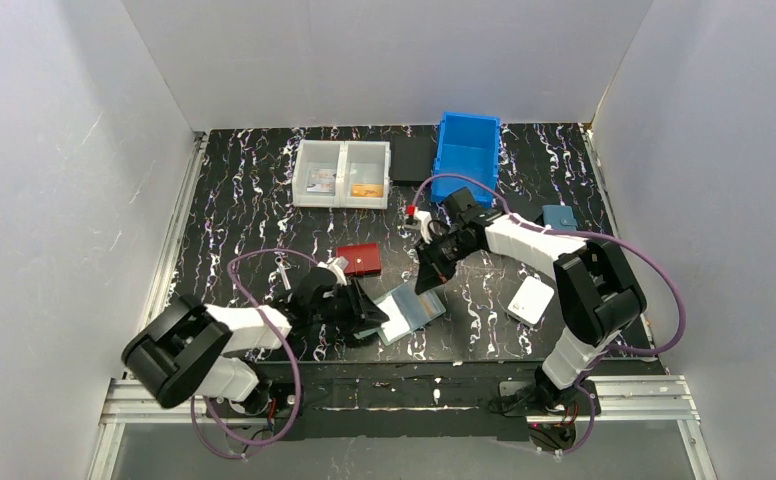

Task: Take the credit cards out of the card holder
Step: Remove the credit card from the card holder.

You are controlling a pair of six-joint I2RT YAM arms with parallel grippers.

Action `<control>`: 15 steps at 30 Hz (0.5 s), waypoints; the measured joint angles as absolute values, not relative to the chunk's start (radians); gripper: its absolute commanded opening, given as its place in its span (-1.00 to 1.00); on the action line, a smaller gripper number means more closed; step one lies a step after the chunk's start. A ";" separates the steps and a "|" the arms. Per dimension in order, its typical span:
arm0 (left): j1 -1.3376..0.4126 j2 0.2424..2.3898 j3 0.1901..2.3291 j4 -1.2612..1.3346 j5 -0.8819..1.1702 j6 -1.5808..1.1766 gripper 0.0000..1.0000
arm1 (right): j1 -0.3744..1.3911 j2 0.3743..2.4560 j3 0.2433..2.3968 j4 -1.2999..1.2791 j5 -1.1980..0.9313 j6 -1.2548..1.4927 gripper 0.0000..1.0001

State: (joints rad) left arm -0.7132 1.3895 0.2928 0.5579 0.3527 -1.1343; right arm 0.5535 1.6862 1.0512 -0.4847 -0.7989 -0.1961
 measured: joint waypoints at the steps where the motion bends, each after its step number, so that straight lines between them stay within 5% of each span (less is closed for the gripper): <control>1: -0.707 1.361 0.280 0.550 0.352 -1.134 -0.15 | 0.574 1.687 1.071 -0.500 -0.759 -0.198 -0.97; 8: -0.680 1.101 0.208 0.515 0.351 -1.138 -0.10 | 0.820 1.696 1.164 -0.544 -0.467 -0.186 -0.97; 15: -0.676 1.044 0.154 0.505 0.351 -1.190 -0.07 | 0.890 1.752 1.203 -0.543 -0.417 -0.127 -0.97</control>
State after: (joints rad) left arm -0.6758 1.0435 0.1537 0.5049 0.3508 -1.1902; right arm 0.8898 1.7521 1.2026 -0.5435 -0.4171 -0.1267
